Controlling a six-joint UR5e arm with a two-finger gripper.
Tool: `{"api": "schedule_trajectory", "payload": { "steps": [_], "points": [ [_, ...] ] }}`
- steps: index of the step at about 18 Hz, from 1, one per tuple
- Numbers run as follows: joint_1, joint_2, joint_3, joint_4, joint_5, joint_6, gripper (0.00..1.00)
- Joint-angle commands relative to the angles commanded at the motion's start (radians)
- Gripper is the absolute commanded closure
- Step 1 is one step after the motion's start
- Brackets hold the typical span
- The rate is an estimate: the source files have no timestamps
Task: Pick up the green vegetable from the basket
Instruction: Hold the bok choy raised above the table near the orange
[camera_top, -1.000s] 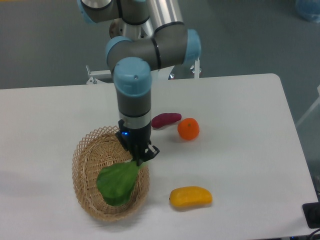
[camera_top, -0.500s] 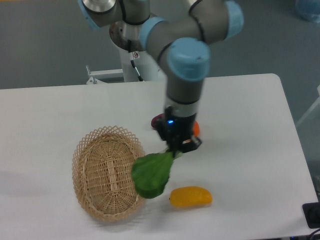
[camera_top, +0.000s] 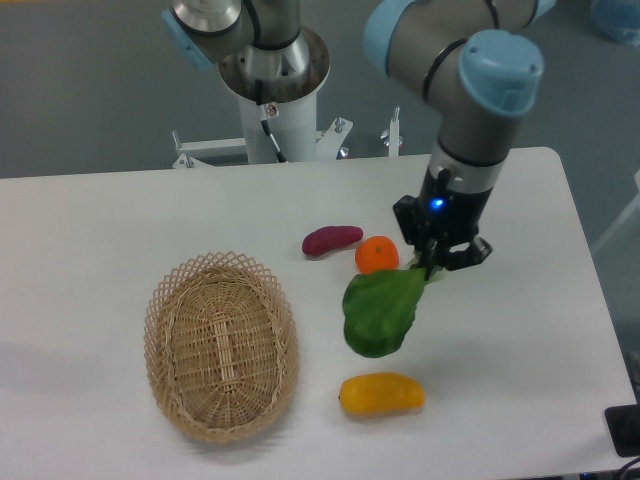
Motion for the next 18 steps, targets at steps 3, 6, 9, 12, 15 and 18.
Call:
{"api": "schedule_trajectory", "payload": {
  "steps": [3, 6, 9, 12, 15, 18],
  "points": [
    [0.017, -0.002, 0.002, 0.002, 0.000, 0.020, 0.88],
    [0.021, -0.003, 0.003, 0.006, 0.002, 0.028, 0.88],
    [0.034, -0.005, 0.002, 0.008, 0.000, 0.041, 0.88],
    [0.034, -0.005, 0.000, 0.008, 0.002, 0.043, 0.88],
    [0.034, -0.005, 0.000, 0.008, 0.000, 0.043, 0.88],
    [0.035, -0.005, 0.000, 0.009, 0.000, 0.043, 0.88]
  ]
}}
